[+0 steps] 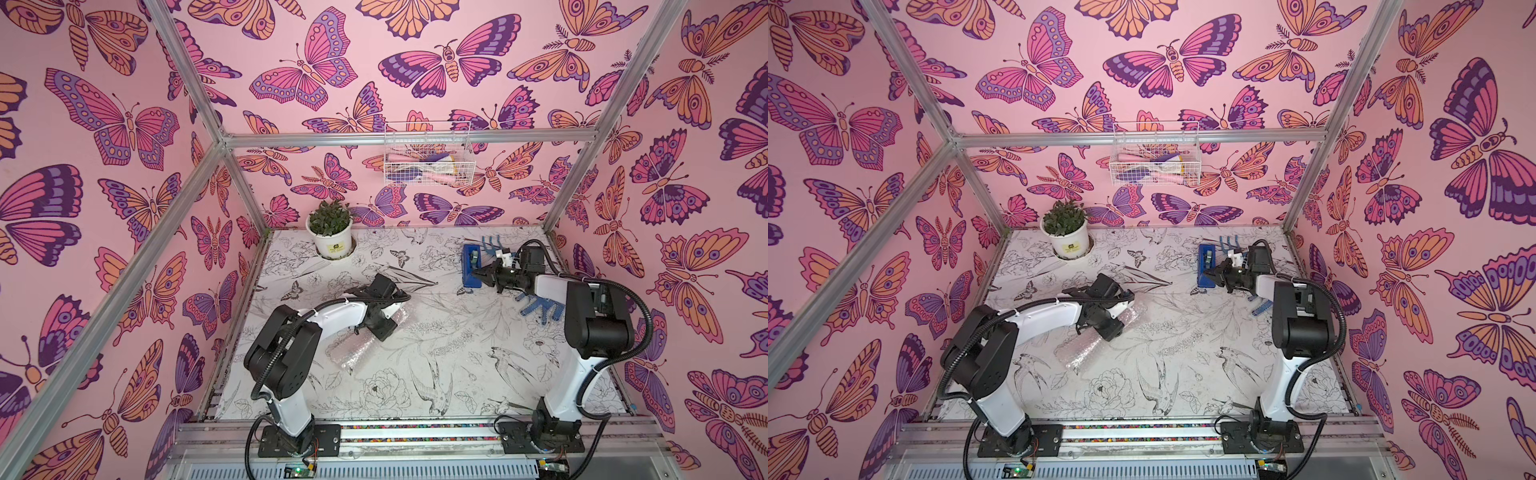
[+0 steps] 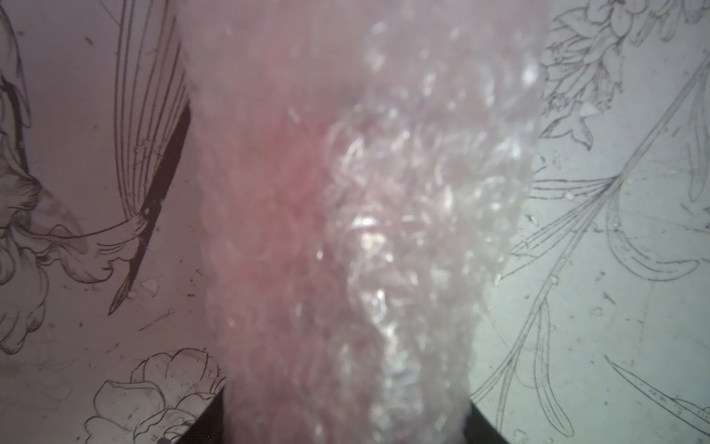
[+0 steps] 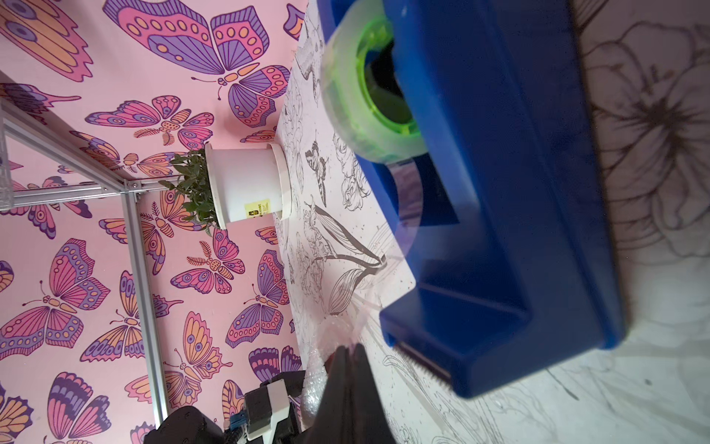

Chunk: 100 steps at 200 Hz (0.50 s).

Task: Wrap wine bottles in bubble wrap
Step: Tear off the tape using the Tape Cutter.

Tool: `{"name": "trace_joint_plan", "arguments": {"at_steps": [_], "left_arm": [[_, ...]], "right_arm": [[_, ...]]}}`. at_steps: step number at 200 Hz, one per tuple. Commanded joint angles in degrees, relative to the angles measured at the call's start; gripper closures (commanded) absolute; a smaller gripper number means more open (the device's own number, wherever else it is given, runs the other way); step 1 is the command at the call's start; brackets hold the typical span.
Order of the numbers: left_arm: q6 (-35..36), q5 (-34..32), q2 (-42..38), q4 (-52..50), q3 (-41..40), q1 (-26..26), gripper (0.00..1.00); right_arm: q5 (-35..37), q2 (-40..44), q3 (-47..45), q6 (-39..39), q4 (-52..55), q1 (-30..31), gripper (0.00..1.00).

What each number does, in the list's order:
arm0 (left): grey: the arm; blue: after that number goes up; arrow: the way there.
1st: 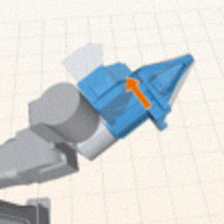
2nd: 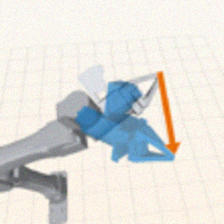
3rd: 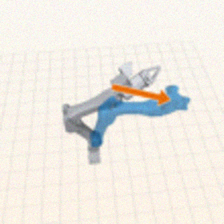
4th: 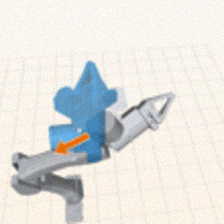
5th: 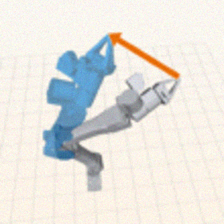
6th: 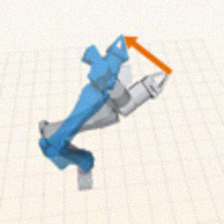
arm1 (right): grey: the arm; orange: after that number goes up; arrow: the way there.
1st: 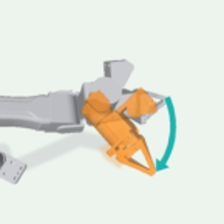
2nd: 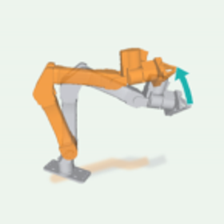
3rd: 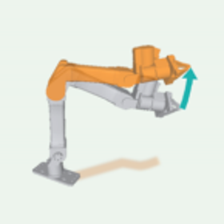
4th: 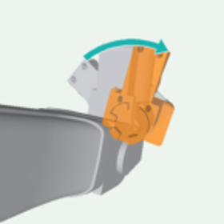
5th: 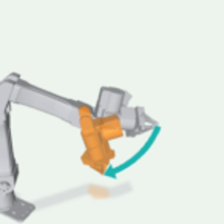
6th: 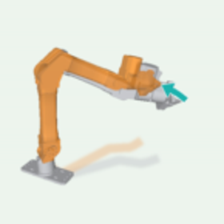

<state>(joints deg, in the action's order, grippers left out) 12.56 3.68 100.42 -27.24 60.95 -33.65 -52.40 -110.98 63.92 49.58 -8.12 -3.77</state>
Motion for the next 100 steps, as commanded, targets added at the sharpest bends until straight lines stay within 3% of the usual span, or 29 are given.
{"name": "trace_joint_plan", "arguments": {"at_steps": [1, 29, 68, 100], "left_arm": [[0.10, 0.97, 1.09, -1.58, 1.61, 0.48, 0.58], [0.10, 1.36, 1.43, -1.80, 2.02, 0.43, 0.58], [0.27, 1.50, 1.09, -1.98, 2.24, 0.47, 0.58], [0.10, 2.07, 1.96, -2.26, 3.20, 0.43, 0.58]], "right_arm": [[-1.41, 0.34, 2.56, 0.28, 0.50, -0.42, 1.00], [-0.98, -0.27, 5.36, -2.95, 6.23, -0.45, 1.00], [0.22, 2.96, 0.33, -6.83, 9.44, -0.41, 1.00], [0.11, 0.63, 3.75, -9.13, 12.86, -0.37, 1.00]]}}
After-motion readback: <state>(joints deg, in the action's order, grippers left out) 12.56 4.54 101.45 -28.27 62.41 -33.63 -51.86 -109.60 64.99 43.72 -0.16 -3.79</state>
